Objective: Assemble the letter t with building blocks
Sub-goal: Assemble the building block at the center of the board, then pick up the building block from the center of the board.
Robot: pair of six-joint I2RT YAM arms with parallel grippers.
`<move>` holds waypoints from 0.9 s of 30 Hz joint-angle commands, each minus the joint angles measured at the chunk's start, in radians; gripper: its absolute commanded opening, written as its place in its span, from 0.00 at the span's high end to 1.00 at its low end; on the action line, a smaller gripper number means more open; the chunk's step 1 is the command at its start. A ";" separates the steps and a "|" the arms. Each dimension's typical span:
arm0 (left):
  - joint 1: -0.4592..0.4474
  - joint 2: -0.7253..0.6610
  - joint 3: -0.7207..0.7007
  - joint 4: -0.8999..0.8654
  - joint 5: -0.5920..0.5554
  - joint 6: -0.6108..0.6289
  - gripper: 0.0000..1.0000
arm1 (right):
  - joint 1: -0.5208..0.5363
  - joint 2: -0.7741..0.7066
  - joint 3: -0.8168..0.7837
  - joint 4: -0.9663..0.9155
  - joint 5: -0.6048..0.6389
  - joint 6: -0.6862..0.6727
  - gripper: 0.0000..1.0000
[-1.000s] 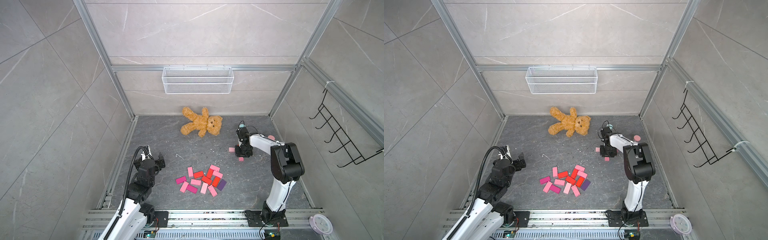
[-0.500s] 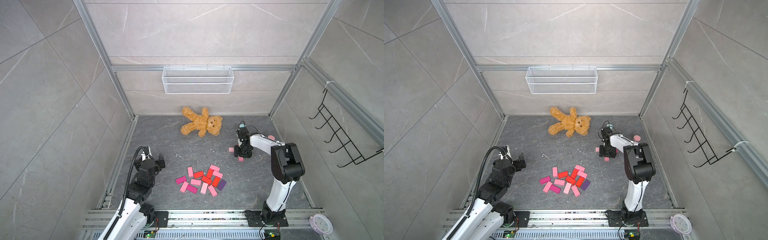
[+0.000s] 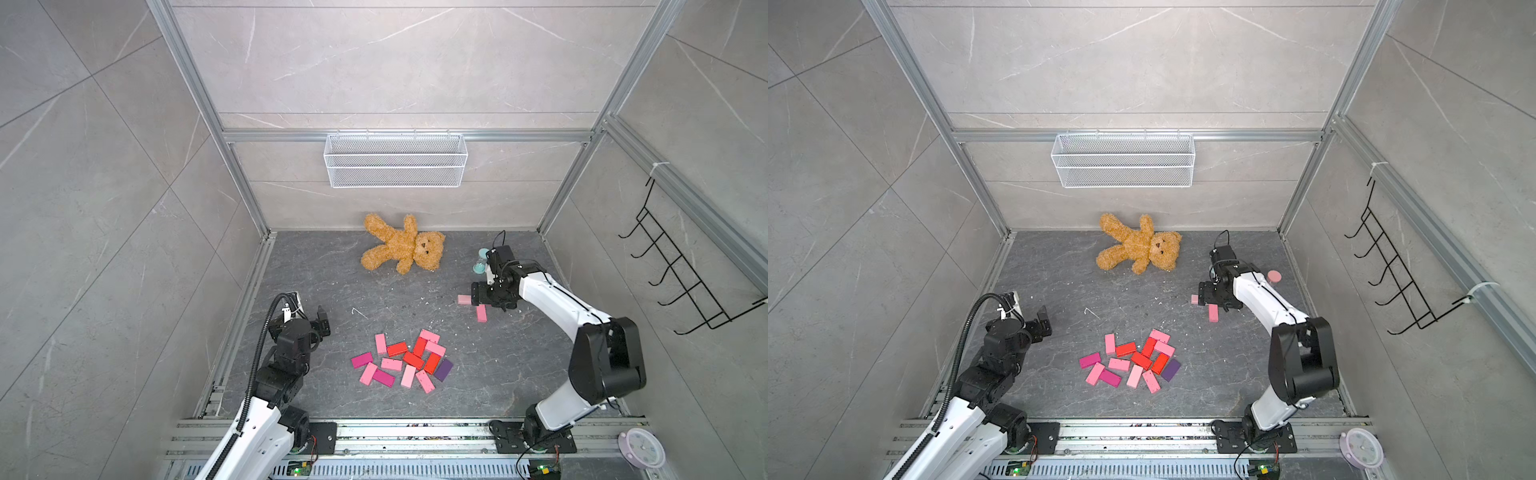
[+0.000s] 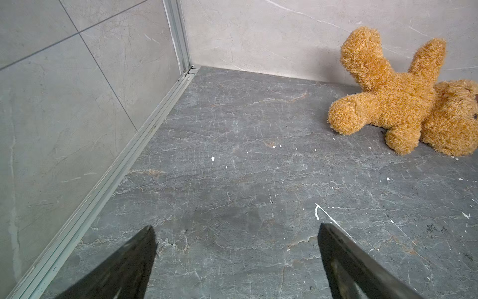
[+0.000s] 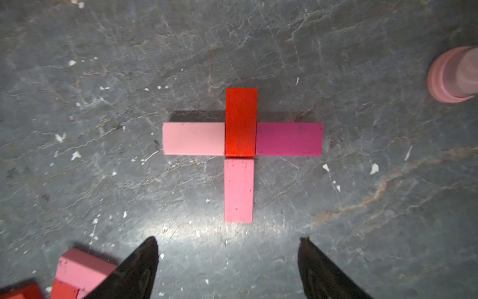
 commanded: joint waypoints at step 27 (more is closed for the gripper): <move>-0.004 -0.010 0.042 0.001 -0.004 -0.017 0.00 | 0.745 -0.044 -0.368 0.131 0.075 0.777 0.33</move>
